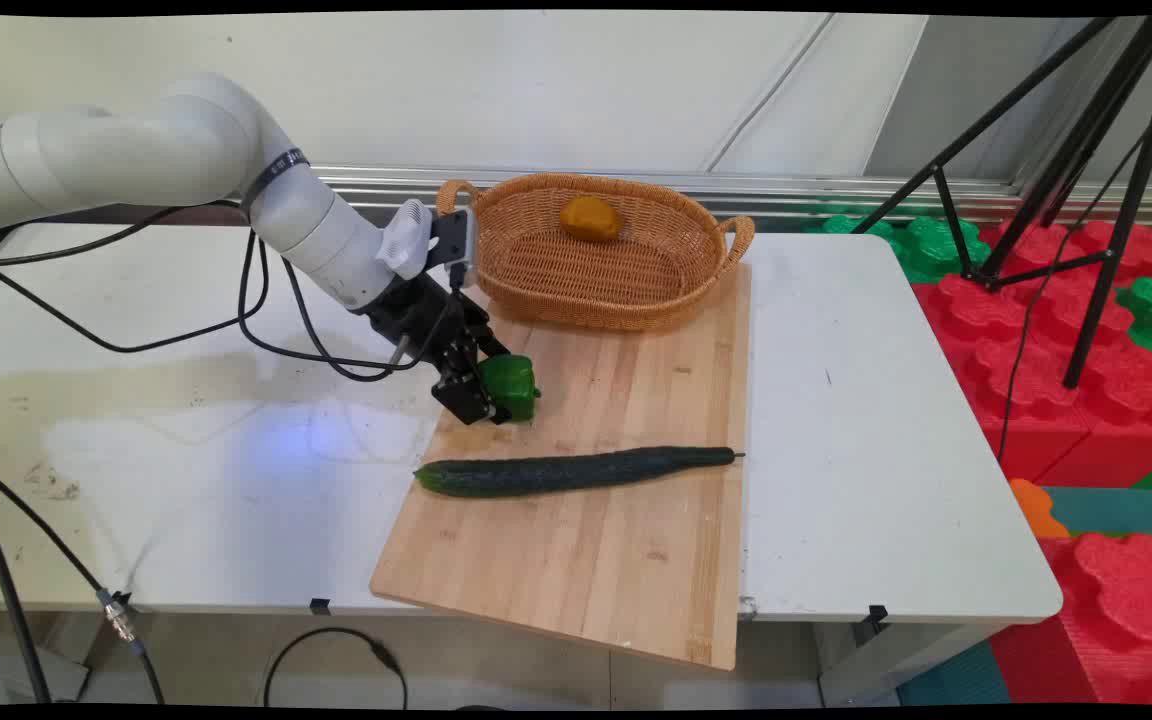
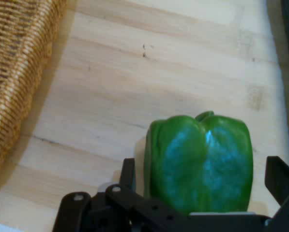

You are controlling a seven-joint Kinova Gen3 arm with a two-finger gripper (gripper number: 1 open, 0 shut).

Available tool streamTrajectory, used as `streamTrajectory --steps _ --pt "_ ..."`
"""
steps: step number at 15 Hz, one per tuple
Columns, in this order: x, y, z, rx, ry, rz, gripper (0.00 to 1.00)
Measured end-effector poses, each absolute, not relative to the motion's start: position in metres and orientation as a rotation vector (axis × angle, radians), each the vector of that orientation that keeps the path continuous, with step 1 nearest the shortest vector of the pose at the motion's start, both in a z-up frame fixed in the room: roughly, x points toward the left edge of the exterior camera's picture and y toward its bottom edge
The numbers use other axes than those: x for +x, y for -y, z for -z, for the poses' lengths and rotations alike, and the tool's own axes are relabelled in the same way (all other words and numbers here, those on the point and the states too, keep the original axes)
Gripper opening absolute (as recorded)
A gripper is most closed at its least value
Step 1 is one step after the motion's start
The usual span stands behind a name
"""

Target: Pick up the potato from the vegetable basket

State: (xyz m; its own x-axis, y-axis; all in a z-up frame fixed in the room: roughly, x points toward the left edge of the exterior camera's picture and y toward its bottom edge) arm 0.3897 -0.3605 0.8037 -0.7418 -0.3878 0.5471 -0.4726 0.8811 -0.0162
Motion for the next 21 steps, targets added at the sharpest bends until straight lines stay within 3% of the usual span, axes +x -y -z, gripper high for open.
streamTrajectory --steps 10,21 --pt "0.411 0.342 -0.854 0.590 2.431 -0.239 1.00" --pt "0.478 0.299 -0.921 0.607 2.358 -0.286 1.00"
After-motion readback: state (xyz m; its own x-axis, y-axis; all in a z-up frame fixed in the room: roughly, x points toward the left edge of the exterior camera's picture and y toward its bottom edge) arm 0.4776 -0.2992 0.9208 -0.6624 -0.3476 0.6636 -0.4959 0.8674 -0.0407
